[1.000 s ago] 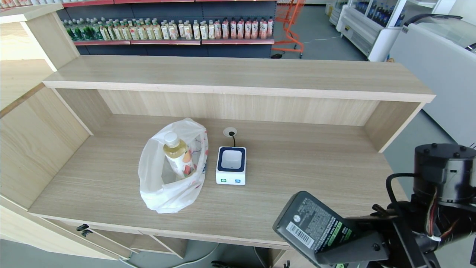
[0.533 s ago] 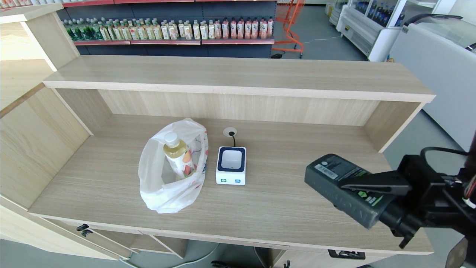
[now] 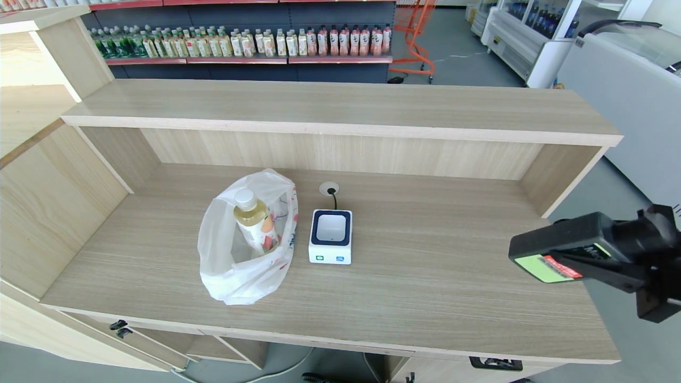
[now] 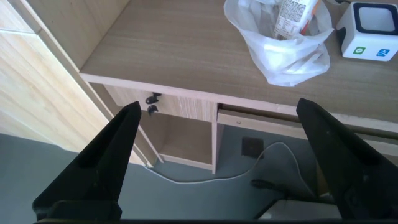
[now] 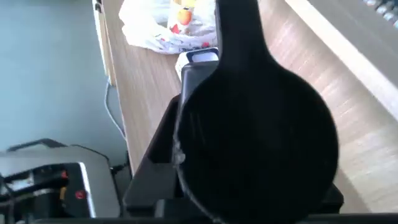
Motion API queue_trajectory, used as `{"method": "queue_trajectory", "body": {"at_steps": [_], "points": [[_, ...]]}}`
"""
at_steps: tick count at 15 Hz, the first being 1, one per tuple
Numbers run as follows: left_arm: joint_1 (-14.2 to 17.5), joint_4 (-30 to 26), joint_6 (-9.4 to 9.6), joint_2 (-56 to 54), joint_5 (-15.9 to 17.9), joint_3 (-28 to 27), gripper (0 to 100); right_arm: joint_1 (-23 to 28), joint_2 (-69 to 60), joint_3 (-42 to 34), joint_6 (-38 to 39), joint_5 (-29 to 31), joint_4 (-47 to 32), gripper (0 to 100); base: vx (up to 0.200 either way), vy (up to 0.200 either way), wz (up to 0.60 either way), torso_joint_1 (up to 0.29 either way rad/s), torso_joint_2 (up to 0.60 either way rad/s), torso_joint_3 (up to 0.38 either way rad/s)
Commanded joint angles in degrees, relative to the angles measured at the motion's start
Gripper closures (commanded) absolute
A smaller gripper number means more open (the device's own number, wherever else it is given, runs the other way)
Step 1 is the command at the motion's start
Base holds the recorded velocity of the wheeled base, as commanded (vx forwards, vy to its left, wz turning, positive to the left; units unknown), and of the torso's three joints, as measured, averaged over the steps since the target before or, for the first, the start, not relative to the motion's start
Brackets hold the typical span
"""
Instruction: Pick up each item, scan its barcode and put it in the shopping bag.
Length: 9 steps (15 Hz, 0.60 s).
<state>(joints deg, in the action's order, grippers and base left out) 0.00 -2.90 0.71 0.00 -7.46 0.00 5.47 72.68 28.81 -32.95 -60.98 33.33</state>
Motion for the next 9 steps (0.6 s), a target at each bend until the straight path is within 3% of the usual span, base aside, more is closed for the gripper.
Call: {"method": "queue_trajectory", "body": {"at_steps": [1,2,3,5,7,9], "points": [[0.0,0.0,0.0,0.0,-0.01,0.0,0,-1.96,1.59,3.71,28.21,13.16,-1.07,100,0.0,0.0,0.0,0.0,0.0,0.0],[0.0,0.0,0.0,0.0,-0.1,0.0,0,-6.97,3.78,6.88,47.45,23.54,-2.48,100,0.0,0.0,0.0,0.0,0.0,0.0],[0.0,0.0,0.0,0.0,-0.01,0.0,0,-10.57,6.86,10.39,60.37,31.97,-5.82,100,0.0,0.0,0.0,0.0,0.0,0.0],[0.0,0.0,0.0,0.0,-0.01,0.0,0,-12.86,10.99,14.7,67.05,36.81,-12.85,100,0.0,0.0,0.0,0.0,0.0,0.0],[0.0,0.0,0.0,0.0,-0.01,0.0,0,-15.49,13.72,17.16,73.56,39.53,-13.47,100,0.0,0.0,0.0,0.0,0.0,0.0],[0.0,0.0,0.0,0.0,-0.01,0.0,0,-17.51,14.77,18.13,74.17,40.76,-14.34,100,0.0,0.0,0.0,0.0,0.0,0.0]]}}
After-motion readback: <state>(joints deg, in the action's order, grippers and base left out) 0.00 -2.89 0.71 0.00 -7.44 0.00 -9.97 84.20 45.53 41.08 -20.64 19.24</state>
